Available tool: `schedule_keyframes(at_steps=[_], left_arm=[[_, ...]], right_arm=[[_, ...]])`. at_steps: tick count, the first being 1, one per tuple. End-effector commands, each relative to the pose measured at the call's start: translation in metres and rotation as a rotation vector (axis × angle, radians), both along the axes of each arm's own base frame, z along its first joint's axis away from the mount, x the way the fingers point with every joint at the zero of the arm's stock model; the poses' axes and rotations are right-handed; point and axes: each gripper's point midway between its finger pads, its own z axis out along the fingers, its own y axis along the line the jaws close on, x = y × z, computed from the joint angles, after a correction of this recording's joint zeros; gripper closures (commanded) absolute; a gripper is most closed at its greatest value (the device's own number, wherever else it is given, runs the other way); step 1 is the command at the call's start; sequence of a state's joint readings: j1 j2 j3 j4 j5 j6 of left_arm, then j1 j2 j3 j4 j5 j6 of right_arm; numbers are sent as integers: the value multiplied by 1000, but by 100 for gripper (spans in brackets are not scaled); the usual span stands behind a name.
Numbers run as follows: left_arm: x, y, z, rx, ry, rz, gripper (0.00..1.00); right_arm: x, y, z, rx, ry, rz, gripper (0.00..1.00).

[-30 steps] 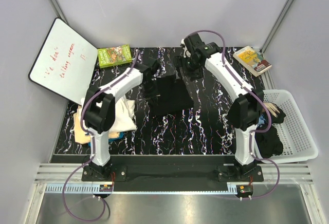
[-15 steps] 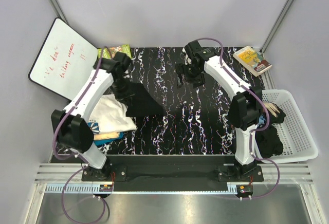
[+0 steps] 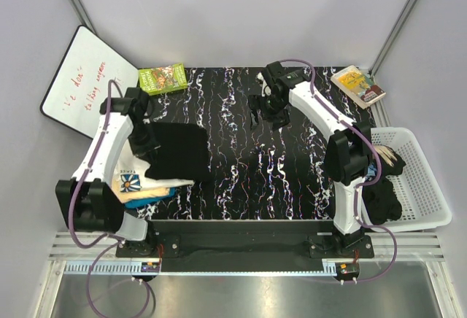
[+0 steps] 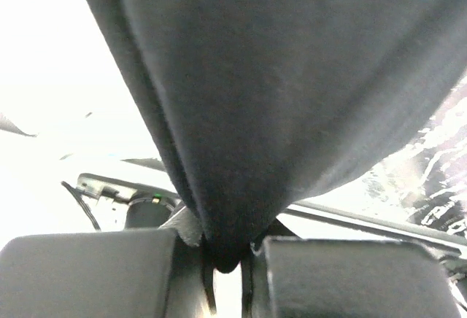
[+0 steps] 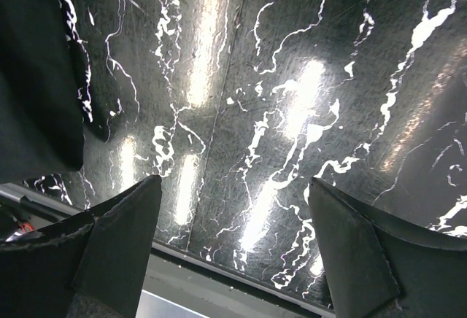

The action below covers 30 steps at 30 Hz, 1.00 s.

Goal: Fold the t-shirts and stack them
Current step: Put the neatly folded tshirt into the corner of the board with the left arm

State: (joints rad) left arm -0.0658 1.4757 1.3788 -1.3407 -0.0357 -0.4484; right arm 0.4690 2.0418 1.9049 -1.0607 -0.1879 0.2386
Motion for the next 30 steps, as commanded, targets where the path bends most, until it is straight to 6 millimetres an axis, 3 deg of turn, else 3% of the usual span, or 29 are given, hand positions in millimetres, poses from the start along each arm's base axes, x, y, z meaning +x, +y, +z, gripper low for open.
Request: schedule_keyframes(at_steps=[1,5,11,17,23,30], left_arm=[[-47,30,9,82,29,96,95],[-59,52,15,123,-17,205,98],[-59,85,33,204,-74,317,97],[-63,99,20,215,-56,371,96],[-80,111,13,256,-27,438,96],[-74,127,-2,255,-32,486,91]], right_arm=[[-1,4,7,39,-12,21,12],[-5,7,1,45,14,26,11],[-8,9,-6,57,49,13,11],[-11,7,-8,46,50,20,10],[-14,5,-14,39,66,20,10],[-14,8,-17,53,80,22,10]])
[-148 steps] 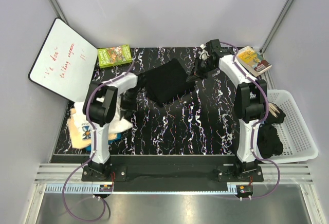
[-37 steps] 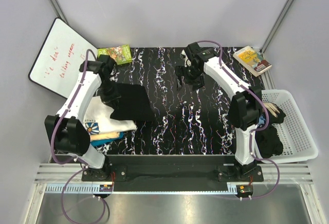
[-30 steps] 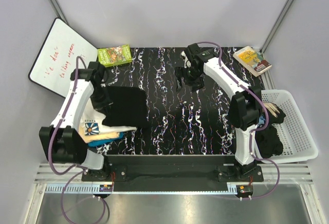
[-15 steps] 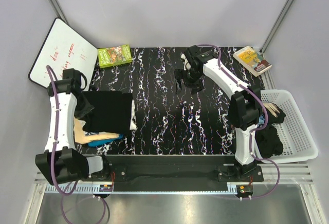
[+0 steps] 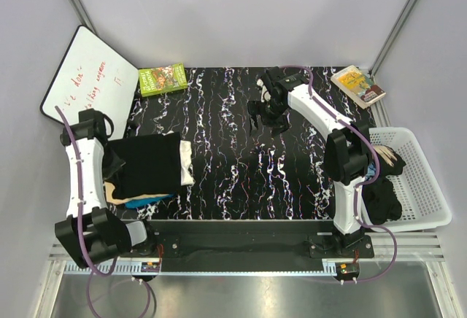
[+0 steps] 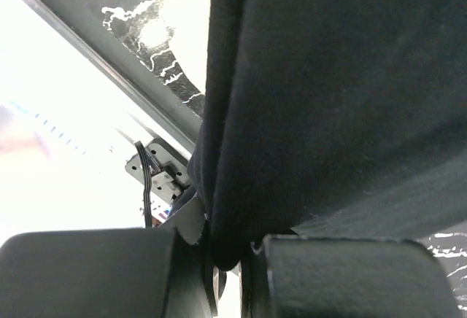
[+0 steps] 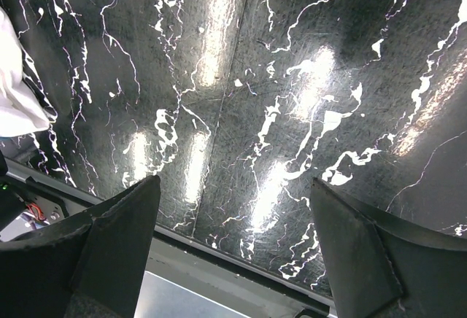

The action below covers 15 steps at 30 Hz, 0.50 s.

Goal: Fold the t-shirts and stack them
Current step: Put the neatly folded tshirt into the corner of the board with the left arm

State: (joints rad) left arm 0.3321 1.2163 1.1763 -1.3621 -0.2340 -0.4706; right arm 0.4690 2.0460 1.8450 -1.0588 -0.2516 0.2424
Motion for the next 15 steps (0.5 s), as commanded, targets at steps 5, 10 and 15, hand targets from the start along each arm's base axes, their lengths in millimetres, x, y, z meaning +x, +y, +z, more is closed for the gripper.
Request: schedule_keyframes(at_steps=[5,10,15], left_arm=[[15,38,-3,56,-39,69,90],[31,40,-4,19,-66,70,90],[38,37,-9,-8,-83,31,62]], right_arm=[[2,4,-2,24,4,6,9],[-3,3,-7,21,23,3,9],[-5,3,-11,21,38,1,9]])
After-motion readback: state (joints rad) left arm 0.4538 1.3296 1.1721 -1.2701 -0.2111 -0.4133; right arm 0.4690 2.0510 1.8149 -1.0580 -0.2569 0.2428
